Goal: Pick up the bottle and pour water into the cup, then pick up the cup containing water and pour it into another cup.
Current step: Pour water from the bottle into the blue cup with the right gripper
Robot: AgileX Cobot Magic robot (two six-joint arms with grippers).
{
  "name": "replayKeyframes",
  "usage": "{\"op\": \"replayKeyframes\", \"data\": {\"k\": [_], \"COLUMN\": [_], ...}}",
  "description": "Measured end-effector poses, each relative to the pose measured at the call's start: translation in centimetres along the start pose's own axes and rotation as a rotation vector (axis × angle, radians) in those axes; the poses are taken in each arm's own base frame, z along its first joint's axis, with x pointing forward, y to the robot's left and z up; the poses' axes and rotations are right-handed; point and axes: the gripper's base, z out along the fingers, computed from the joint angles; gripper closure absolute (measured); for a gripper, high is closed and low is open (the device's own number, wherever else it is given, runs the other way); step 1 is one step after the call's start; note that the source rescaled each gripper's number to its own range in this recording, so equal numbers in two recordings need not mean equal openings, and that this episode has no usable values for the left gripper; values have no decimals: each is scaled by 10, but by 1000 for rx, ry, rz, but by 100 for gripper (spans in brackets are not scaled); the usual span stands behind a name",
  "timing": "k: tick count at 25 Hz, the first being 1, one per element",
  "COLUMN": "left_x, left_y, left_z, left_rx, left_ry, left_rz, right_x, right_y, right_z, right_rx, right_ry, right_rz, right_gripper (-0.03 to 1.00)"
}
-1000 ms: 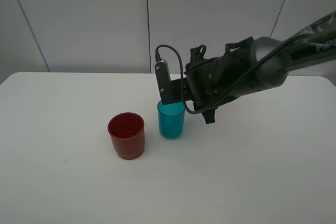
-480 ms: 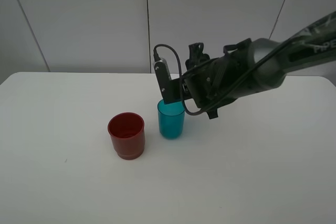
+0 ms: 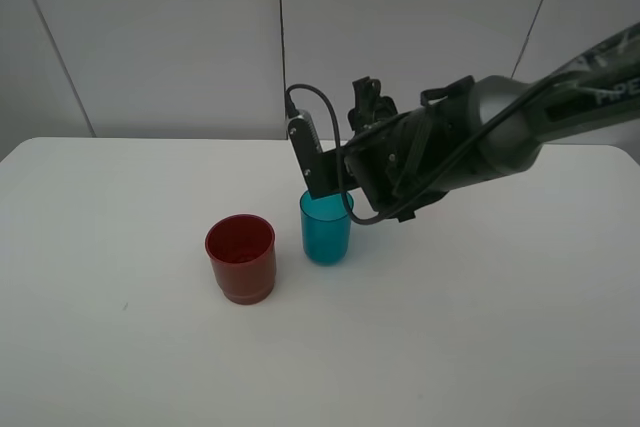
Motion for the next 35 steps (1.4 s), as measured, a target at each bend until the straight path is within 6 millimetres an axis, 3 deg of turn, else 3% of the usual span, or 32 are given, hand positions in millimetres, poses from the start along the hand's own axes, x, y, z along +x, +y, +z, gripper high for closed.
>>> {"op": "replayKeyframes", "data": {"k": [35], "left_x": [0], "left_y": [0], "left_z": [0], "left_rx": [0], "left_ry": [0], "left_rz": [0], "right_x": [1], "right_y": [-7], "right_z": [-5], "right_rx": [81], "right_ry": [53], "right_rz": [-58], "right_gripper": [96]}}
